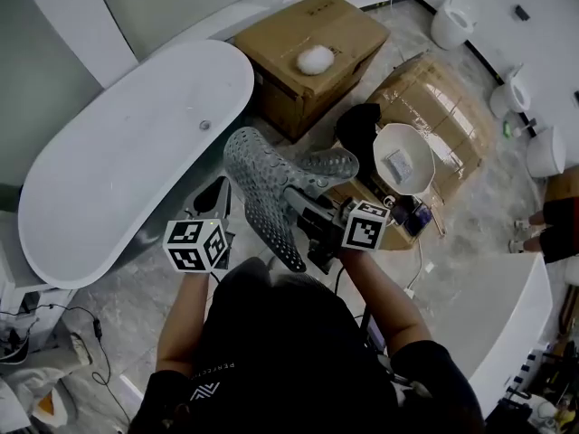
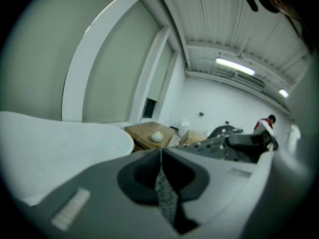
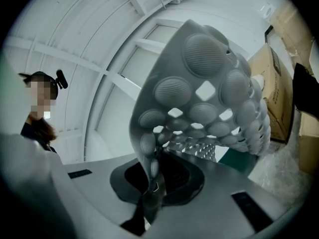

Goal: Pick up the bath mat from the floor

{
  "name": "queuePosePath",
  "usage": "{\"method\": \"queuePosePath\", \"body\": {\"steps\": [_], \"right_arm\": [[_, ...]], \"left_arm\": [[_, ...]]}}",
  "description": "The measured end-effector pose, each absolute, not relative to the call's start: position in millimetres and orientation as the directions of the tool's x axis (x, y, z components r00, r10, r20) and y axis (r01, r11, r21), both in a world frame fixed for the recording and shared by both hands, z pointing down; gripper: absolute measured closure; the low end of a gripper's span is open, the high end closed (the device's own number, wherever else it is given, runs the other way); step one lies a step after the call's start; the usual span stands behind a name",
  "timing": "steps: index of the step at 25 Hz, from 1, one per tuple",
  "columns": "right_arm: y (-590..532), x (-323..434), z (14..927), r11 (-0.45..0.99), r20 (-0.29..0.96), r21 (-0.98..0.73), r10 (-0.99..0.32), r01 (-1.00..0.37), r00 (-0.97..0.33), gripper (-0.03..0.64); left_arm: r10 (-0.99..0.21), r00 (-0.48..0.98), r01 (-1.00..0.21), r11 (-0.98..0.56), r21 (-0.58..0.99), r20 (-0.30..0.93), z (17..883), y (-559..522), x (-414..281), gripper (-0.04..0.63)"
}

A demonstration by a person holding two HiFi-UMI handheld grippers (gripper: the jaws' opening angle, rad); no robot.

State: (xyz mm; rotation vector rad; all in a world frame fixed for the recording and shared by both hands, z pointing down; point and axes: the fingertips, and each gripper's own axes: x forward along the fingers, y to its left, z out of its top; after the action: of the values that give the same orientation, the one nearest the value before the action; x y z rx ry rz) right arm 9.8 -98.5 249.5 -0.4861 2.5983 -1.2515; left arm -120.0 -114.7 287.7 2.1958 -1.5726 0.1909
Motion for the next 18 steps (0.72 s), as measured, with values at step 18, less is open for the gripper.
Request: {"method": "queuePosePath", "body": {"steps": [18], "right_arm": [[-105.8,-20.7,228.1,0.578,-0.040,-0.782,-0.422,-0.235,-0.906,0.598]], "left_arm": [[-0.886,0.352,-0.917,-0.261,0.300,0.303,269.5,-106.3,-165.0,0.588]]}}
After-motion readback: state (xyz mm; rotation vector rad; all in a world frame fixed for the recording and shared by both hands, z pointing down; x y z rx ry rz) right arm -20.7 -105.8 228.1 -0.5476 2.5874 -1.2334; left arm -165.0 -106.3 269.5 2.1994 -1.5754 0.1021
